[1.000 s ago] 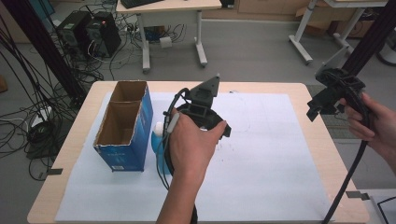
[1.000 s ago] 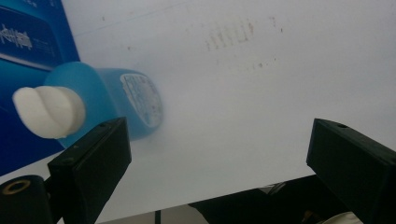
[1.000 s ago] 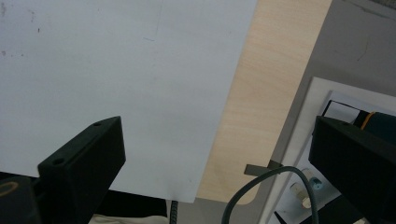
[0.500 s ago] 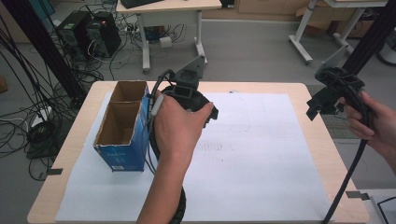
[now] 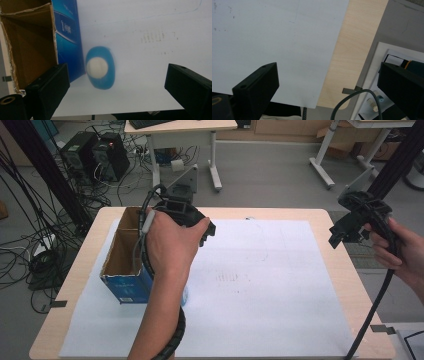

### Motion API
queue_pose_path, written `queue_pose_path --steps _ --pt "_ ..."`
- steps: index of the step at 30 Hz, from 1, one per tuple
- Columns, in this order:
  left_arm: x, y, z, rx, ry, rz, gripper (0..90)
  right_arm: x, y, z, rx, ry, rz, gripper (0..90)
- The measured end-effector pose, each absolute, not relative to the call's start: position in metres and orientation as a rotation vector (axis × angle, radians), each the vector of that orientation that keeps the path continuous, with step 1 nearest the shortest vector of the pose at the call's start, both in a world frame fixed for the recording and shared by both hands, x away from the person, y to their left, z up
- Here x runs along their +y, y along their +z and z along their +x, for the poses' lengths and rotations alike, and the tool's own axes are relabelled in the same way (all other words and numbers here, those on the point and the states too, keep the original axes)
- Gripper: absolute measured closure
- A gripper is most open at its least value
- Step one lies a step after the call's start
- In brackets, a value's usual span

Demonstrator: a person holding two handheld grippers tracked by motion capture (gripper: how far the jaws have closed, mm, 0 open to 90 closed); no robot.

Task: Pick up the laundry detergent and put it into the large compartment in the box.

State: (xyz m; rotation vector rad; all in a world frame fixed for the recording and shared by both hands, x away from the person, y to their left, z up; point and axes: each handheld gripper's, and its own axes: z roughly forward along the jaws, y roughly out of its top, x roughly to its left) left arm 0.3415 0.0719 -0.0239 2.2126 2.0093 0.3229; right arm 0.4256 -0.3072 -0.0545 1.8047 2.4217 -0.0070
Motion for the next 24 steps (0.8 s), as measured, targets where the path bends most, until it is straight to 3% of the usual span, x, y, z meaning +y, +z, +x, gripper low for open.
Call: queue_pose_path --steps 24 --pt "0.094 -0.059 0.371 2.133 0.237 2.172 6.3 -0.311 -0.053 0.426 2.423 0.002 1.807 3.4"
